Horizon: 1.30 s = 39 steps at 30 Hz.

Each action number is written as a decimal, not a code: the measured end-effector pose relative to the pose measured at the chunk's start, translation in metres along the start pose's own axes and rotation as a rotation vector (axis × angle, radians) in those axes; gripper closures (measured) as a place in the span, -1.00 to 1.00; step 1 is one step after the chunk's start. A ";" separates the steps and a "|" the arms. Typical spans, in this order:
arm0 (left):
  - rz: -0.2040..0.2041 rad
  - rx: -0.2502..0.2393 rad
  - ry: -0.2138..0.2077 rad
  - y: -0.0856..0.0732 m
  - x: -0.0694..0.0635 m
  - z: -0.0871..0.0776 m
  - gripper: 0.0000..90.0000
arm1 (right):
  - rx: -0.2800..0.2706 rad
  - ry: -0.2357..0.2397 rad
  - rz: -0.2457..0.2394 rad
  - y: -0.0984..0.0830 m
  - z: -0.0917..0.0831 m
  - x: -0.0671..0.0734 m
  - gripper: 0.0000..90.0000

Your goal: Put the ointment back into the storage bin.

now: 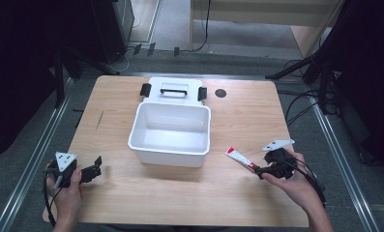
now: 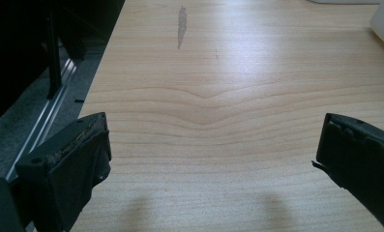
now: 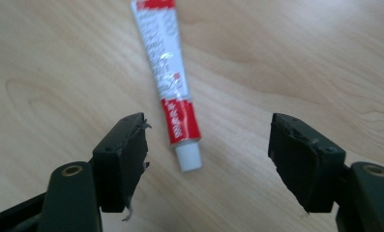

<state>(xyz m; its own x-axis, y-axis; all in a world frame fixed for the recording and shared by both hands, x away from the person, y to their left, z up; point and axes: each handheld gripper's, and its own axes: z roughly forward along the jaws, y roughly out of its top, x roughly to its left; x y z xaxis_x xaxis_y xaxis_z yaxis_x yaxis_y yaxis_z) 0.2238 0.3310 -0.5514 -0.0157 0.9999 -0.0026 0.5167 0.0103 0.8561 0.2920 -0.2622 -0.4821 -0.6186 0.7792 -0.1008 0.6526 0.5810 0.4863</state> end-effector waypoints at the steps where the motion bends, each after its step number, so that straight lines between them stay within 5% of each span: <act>1: 0.000 0.000 0.000 0.000 0.000 0.000 -1.00 | 0.000 0.000 0.000 0.000 0.000 0.000 -0.31; 2: 0.000 0.000 -0.001 0.000 0.000 0.000 -1.00 | 0.084 0.020 -0.036 0.006 0.001 0.001 -0.30; 4: -0.001 0.003 -0.004 0.000 0.000 0.000 -1.00 | 0.155 0.020 -0.081 0.012 0.002 0.003 -0.24; 14: 0.002 0.010 -0.007 0.000 0.000 0.000 -1.00 | 0.361 0.058 -0.173 0.051 0.008 -0.004 0.04; 21: -0.002 0.008 -0.011 0.000 0.001 0.000 -1.00 | 0.431 0.100 -0.210 0.074 0.014 -0.005 0.10; 28: -0.002 0.008 -0.011 0.000 0.001 0.000 -1.00 | 0.523 0.137 -0.255 0.092 0.033 0.008 0.13; 39: -0.007 0.008 -0.013 0.000 0.001 0.000 -1.00 | 0.543 0.140 -0.231 0.096 0.055 0.011 0.24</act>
<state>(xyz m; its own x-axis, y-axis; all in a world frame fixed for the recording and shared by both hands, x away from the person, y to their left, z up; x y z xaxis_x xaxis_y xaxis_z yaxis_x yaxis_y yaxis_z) 0.2233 0.3321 -0.5516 -0.0083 0.9998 -0.0156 0.5234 0.0177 0.8519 0.3725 -0.1847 -0.4842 -0.7985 0.6017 -0.0181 0.6018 0.7971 -0.0503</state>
